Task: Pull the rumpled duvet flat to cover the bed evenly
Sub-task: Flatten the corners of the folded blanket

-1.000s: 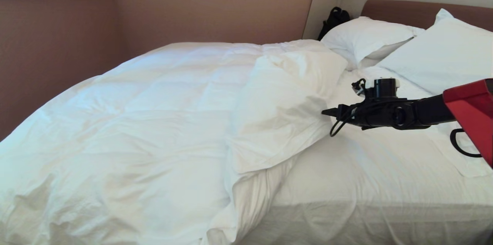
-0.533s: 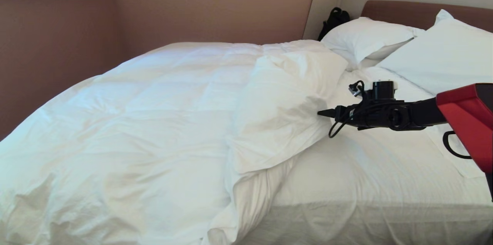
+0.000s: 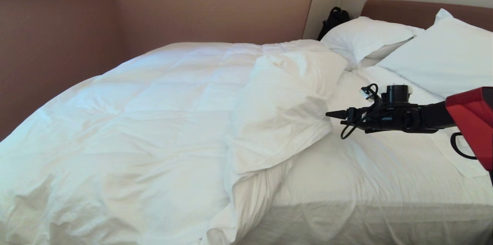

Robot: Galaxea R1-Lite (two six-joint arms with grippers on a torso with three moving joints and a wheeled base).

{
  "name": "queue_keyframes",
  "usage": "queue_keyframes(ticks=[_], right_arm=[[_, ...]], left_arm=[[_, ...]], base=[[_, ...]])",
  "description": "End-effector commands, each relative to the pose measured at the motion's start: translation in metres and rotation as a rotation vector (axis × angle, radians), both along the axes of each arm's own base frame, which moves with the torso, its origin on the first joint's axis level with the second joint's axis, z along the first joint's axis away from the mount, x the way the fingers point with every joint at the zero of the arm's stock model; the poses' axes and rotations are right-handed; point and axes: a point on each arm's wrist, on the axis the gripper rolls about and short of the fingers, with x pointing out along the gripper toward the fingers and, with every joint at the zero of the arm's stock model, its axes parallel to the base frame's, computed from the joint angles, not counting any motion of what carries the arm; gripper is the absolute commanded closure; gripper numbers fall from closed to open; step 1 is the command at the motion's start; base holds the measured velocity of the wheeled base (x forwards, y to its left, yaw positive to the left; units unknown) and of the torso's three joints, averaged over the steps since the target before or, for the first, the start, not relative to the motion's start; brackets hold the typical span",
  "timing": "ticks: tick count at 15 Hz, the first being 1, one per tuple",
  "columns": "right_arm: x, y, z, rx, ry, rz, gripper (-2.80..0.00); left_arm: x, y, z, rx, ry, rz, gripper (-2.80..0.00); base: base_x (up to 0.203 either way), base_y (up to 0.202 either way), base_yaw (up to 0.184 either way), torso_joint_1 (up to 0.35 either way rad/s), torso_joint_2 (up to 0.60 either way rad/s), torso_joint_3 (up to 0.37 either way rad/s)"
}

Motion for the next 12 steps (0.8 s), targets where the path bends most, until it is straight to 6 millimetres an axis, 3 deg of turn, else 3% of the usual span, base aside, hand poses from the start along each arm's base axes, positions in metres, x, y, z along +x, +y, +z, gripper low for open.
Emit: queue_keyframes(ticks=[1,12], right_arm=[[-0.001,-0.001,-0.001,0.113,-0.007,0.199,-2.80],[0.007,0.008,-0.013,0.116,0.000,0.228,-2.80]], left_arm=[[0.000,0.000,0.000,-0.001,0.000,0.000,0.00],[0.000,0.000,0.000,-0.001,0.000,0.000,0.00]], base=[[0.000,0.000,0.000,0.000,0.00,0.000],[0.000,0.000,0.000,0.000,0.00,0.000]])
